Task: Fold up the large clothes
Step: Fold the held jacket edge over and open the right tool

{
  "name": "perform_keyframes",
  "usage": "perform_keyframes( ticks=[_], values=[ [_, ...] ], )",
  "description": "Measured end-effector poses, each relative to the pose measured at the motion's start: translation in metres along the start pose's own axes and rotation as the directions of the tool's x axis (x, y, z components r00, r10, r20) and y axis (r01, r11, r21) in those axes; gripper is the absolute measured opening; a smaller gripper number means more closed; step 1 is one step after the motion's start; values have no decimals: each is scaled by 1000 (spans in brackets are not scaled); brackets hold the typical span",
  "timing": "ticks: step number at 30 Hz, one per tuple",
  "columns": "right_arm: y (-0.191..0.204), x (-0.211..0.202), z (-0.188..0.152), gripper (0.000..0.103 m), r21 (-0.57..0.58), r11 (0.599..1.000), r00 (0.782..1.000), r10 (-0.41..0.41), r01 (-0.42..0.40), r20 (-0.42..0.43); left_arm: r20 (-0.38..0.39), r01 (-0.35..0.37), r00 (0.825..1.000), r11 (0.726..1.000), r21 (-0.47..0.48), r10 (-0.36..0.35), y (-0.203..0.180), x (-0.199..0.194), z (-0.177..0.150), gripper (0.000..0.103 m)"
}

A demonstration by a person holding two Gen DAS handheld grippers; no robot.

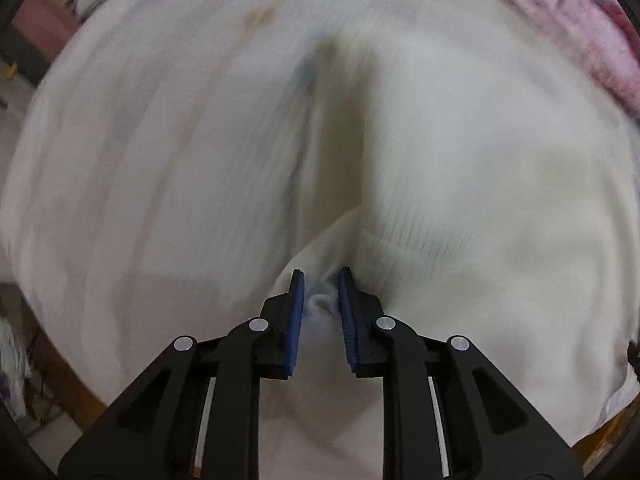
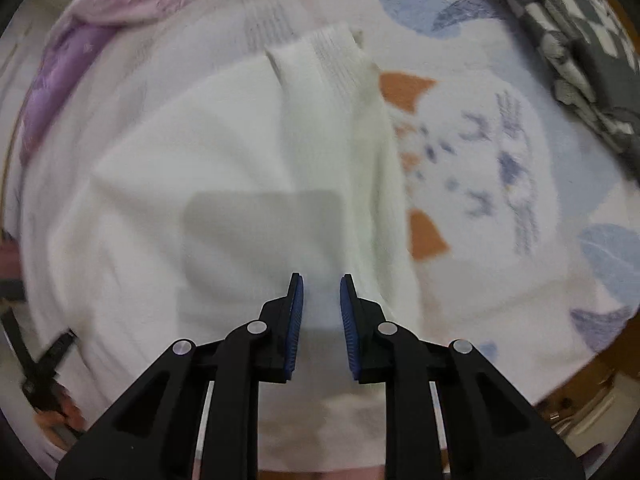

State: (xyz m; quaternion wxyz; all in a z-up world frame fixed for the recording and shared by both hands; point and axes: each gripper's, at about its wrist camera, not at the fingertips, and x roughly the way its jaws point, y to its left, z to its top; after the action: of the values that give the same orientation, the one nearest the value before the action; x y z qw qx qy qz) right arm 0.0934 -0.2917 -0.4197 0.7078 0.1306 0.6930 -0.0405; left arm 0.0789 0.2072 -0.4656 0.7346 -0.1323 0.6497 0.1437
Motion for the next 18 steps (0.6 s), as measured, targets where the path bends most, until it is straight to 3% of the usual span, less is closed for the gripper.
perform_keyframes(
  ticks=[1,3,6,7,9,10,11,13,14,15,17,18],
  values=[
    [-3,15,-8,16,-1,1000,997,-14,14,-74,-21,14,1000,1000,-13,-15,5,3,-3,18],
    [6,-1,-8,16,23,999,994,-47,50,-103,-57,-4,998,1000,9,5,0,-12,4,18],
    [31,-43,-12,19,-25,999,999,35,-35,-14,35,49,998,994,97,-53,-17,-55,0,18],
    [41,-44,-16,19,-62,997,999,41,-42,-19,32,65,997,991,120,-69,-21,-57,-4,18],
    [50,-13,-28,18,-124,992,997,-8,-2,-78,-86,137,988,982,126,-127,-33,-27,-25,18],
    [44,24,-39,16,-136,990,987,-64,44,-148,-142,145,982,982,123,-127,-40,-7,-35,17],
    [39,42,-44,15,-133,990,983,-62,39,-173,-166,111,983,981,160,-84,-50,16,-52,17],
    [42,35,-42,15,-94,994,981,-77,60,-177,-120,39,993,966,257,-8,-70,13,-60,15],
    [46,25,-42,18,-82,995,981,-69,55,-182,-141,85,989,962,258,-50,-76,5,-59,16],
    [52,10,-41,19,-63,998,986,-2,-8,-167,-146,146,983,960,240,-113,-78,-3,-59,17],
    [69,-13,-44,19,-82,988,984,119,-131,-135,-106,151,986,947,284,-126,-92,-17,-65,17],
    [79,-16,-48,19,-123,981,981,132,-150,-143,-96,149,987,939,310,-125,-96,-18,-69,19]
  ],
)
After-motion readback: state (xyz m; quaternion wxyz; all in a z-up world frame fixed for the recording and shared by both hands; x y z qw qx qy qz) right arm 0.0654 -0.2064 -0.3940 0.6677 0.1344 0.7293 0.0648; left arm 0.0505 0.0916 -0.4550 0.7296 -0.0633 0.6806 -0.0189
